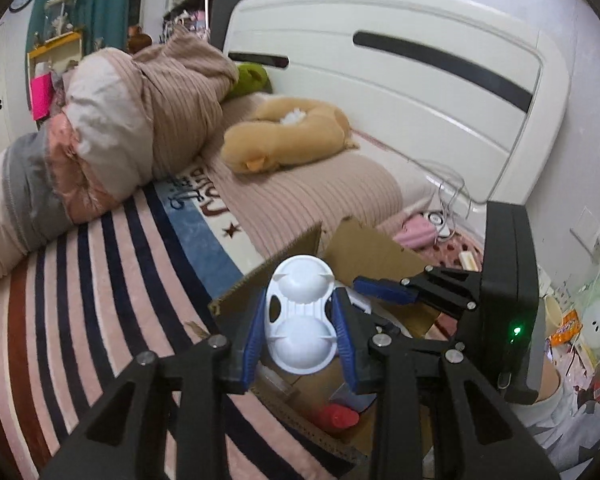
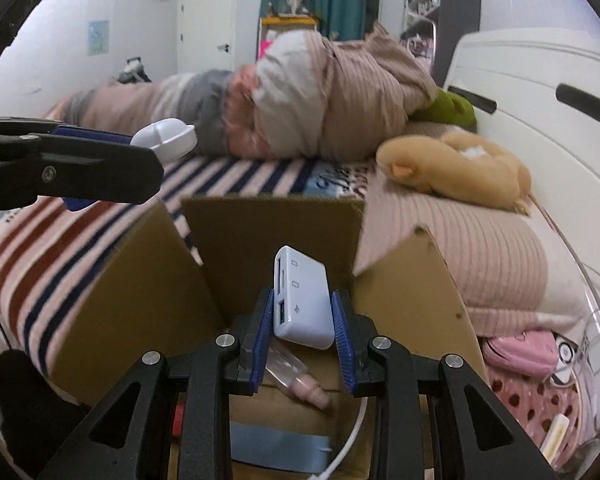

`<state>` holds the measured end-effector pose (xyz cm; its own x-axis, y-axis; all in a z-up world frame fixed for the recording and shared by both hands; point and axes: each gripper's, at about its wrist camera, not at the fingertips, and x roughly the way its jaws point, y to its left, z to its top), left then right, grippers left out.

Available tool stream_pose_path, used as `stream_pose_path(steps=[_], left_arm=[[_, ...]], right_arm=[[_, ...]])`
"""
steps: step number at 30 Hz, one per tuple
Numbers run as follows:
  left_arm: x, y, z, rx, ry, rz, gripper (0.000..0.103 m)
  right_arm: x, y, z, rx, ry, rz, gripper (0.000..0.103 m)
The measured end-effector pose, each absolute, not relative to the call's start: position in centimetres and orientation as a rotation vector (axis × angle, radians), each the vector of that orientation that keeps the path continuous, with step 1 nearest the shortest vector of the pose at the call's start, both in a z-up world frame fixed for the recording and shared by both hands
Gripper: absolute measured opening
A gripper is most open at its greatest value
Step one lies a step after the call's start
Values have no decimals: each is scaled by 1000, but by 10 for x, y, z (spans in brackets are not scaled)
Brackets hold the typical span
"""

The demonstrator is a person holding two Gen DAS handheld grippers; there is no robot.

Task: Organize rigid objects
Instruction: 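Carry the case and the USB hub into the box and open both grippers, then grasp the gold metal bar with the left gripper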

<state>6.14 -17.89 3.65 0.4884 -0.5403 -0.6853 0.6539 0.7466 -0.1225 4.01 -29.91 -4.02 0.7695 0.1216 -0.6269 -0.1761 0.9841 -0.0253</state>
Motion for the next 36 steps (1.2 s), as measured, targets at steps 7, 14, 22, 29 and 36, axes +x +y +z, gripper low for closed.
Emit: stream_pose_path(steps=[7,14,22,29,36], left_arm=[[74,-196,15,224,842,-724,30],[77,-202,-1,270,901,-696,30],[74,-196,-4,279,898,-659,33],[65,-155,21,214,810,-609,48],[61,-69,42,144,710,-461,61]], right_arm=[[32,-307,-45,-77,673,160,37],[26,-318,-44,-48,661,146,37],[22,-316,-40,-43,654,145,37],[17,-303,-28,-45,633,174,38],[10,-259,6,-49,549,281,44]])
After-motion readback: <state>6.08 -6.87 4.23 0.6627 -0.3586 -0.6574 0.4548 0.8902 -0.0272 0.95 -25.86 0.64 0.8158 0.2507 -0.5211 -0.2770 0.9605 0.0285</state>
